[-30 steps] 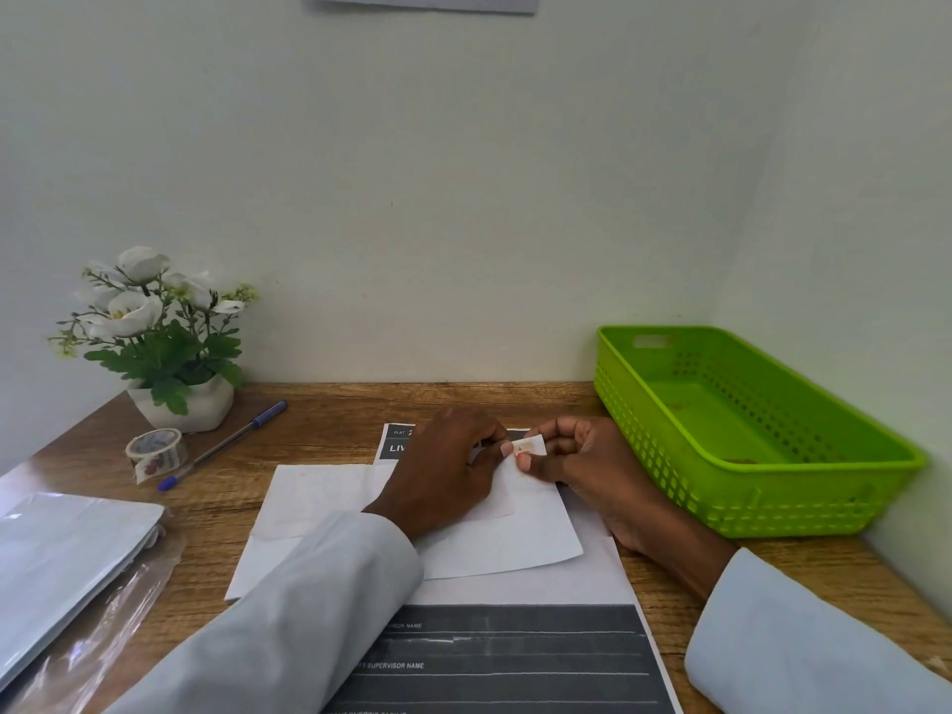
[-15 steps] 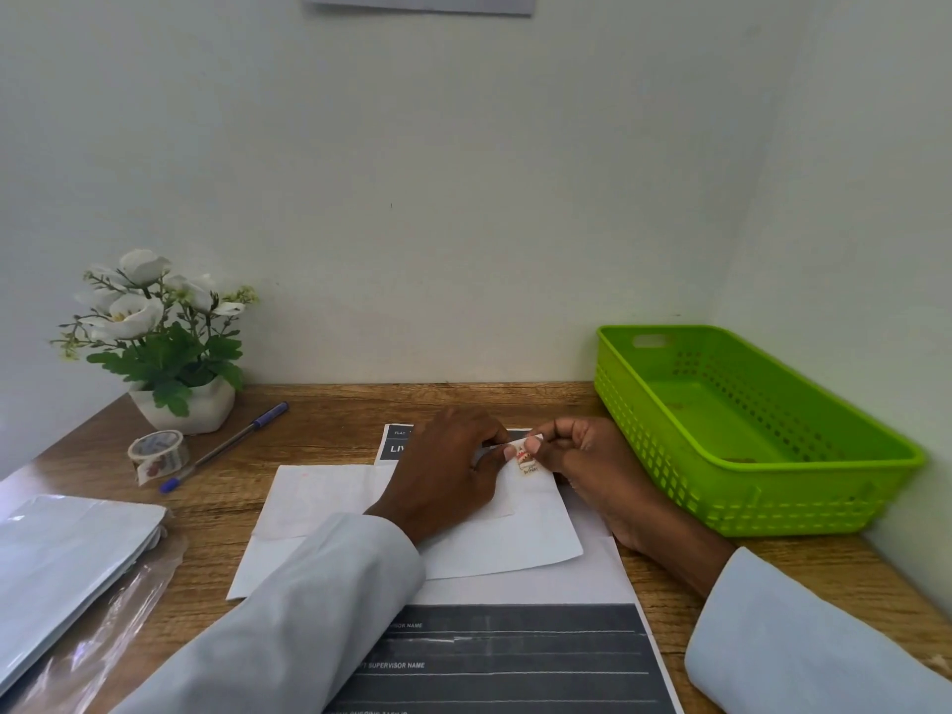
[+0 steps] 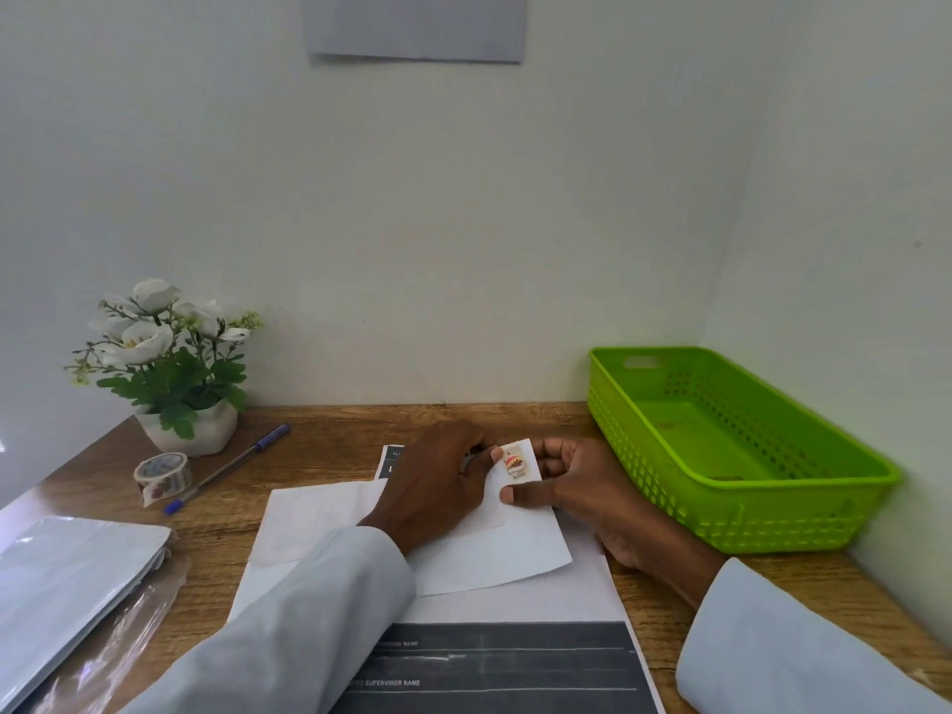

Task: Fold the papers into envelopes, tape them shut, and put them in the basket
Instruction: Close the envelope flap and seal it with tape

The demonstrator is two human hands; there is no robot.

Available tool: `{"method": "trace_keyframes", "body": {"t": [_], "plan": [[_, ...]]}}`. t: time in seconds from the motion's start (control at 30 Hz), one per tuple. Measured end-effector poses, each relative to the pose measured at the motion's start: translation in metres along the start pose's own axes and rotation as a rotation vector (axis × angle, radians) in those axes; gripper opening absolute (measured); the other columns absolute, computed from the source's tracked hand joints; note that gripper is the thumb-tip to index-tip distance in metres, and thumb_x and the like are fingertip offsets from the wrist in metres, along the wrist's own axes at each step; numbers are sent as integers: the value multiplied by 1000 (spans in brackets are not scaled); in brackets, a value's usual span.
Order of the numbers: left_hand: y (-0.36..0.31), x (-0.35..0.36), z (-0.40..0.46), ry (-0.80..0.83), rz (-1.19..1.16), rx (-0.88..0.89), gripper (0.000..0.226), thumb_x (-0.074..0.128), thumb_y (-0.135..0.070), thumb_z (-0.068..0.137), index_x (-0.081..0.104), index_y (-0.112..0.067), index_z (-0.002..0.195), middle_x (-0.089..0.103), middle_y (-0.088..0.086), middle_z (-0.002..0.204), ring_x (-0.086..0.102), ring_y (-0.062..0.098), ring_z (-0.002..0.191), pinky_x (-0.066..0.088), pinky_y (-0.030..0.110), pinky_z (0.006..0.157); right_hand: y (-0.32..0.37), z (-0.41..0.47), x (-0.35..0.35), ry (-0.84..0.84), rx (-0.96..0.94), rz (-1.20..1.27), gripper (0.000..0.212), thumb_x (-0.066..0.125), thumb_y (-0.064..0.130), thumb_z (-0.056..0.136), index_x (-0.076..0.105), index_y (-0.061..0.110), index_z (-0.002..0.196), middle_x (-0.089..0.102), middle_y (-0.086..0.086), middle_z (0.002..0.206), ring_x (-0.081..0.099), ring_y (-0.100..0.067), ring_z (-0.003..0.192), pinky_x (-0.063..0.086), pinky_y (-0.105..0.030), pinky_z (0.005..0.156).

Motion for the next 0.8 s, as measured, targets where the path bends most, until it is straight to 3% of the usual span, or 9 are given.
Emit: {"method": "trace_keyframes", "body": {"t": [0.13,0.2,0.27,0.33,0.4,0.57,0.7,0.8], "plan": [[1,-35,21,-41,-66,-141,14,55,-34,93,61,-35,80,63,-16,81,57,9,79,39,26,66,10,-12,7,68,34,97,42,85,8,71,71,7,111,77,-11,103,73,-30,97,58,-44,87],[-4,-57,35,-83,-75,-131,18,56,-31,93,60,-36,76,62,-15,77,58,13,76,40,27,66,18,-16,9,59,22,138,40,85,6,70,72,4,108,77,-12,102,73,-28,92,61,-36,77],[-14,-80,46,-142,-125,-144,18,57,-27,93,68,-25,79,64,-10,75,57,14,71,40,26,63,26,-21,12,54,-4,214,33,82,2,72,72,0,103,76,-15,93,72,-23,77,58,-27,63],[-25,-101,53,-208,-300,-194,22,58,-25,94,72,-15,81,67,-5,75,56,11,66,41,24,60,37,-28,19,66,-49,269,22,78,2,77,73,-1,98,75,-15,85,70,-18,68,55,-23,58],[-35,-115,57,-242,-496,-256,22,58,-24,95,74,-16,81,69,-4,76,56,9,66,44,24,62,51,-35,25,52,-92,322,19,73,3,81,74,-1,100,77,-13,89,72,-17,70,57,-23,61],[-46,-131,64,-237,-773,-314,21,63,-20,92,76,-16,77,71,-1,75,60,14,67,48,25,63,98,-40,-1,-154,-251,388,20,71,4,83,74,-2,102,76,-17,99,72,-30,85,61,-43,80],[-58,-117,67,-142,-839,-304,12,69,-19,88,77,-13,82,72,0,77,63,12,64,49,21,57,129,-43,-48,-306,-317,419,14,71,0,82,74,-1,96,77,-14,94,74,-24,82,61,-29,69],[-76,-107,75,-59,-857,-285,8,74,-22,84,77,-14,84,75,1,81,68,12,67,51,24,58,140,-44,-79,-366,-323,398,13,72,0,81,72,-3,93,76,-14,93,73,-24,78,62,-29,70]]}}
Point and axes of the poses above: each hand's wrist, its own z-axis towards the middle knuckle, its own x-axis out of the palm, y = z × x, the point moved 6 cm from there along z, towards the middle knuckle
